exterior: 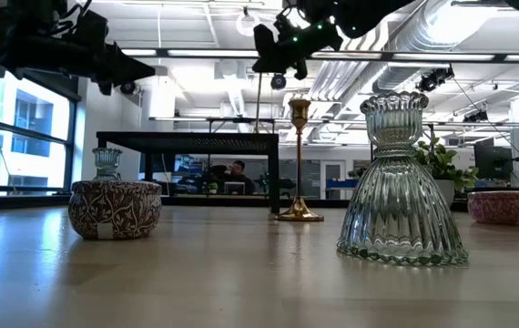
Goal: Pick & Place candle stick holders
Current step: Put the top gold candle holder on the shelf
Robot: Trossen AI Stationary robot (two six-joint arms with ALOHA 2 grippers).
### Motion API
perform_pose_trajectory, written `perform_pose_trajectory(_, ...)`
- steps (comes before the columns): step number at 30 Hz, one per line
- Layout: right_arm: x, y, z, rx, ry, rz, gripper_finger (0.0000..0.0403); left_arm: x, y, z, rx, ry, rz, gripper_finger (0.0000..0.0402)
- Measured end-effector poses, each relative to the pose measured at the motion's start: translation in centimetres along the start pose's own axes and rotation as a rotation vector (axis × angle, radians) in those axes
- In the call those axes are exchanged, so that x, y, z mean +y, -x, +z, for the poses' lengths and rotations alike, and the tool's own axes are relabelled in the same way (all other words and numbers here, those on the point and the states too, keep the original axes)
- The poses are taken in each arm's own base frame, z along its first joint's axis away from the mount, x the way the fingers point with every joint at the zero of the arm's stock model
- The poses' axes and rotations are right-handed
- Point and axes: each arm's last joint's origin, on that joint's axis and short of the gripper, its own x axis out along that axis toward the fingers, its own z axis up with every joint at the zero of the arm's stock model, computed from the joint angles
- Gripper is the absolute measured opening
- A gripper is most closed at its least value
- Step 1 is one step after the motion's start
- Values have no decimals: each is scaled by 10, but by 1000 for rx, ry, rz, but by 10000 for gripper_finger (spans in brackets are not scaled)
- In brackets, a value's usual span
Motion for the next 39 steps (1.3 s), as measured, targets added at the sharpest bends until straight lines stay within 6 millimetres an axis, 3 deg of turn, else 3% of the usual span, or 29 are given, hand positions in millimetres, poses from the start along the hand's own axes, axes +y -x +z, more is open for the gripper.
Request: perform_pose_trajectory(39,1,0,-6,53,31,11,10,-1,0,-1,7,-15,-21,0)
